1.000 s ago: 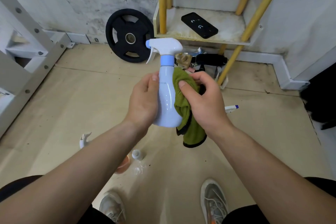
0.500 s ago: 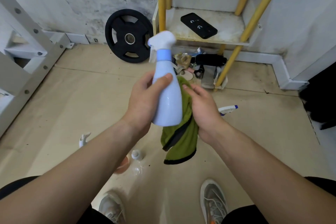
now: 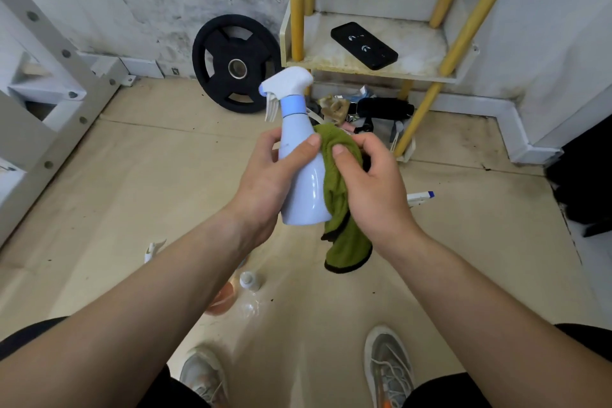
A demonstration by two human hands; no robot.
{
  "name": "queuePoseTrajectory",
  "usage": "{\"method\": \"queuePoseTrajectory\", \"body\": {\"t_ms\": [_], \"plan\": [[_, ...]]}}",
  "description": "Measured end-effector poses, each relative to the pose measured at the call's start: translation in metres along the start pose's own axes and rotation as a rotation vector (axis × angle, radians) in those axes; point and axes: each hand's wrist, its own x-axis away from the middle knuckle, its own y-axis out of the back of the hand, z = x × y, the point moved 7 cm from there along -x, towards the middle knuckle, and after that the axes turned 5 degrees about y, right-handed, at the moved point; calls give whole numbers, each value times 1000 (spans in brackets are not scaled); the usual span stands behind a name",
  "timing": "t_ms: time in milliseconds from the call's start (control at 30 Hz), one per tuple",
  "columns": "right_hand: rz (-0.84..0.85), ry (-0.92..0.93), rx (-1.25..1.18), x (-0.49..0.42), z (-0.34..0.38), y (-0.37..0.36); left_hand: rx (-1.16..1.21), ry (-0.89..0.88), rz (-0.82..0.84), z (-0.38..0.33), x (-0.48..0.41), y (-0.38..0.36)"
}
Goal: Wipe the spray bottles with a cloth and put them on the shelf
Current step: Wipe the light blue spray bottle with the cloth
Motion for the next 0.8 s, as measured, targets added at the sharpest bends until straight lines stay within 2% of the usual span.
{"method": "queuePoseTrajectory", "body": {"t_ms": [100,200,300,400,500,600,667,800], "plan": [[12,-275,-221,-4,-20,2,34,31,43,-3,1,-5],[-37,-478,-389,1,-35,3,278,128,62,-11,1,-6],[-97,-495,-399,5,-37,-1,425,172,60,-15,-3,-1],[-151,-485,-455,9,-34,-11,470,162,23,-13,-7,2],[-198,-559,-511,16,-39,-23,469,102,-32,-12,-10,0],[-221,-623,-540,22,-39,-30,402,12,-125,-13,-15,4],[-202,-637,-562,23,-35,-32,264,-42,-184,-15,-18,10],[-165,-570,-592,17,-24,-25,131,-88,-222,-19,-22,17]]}}
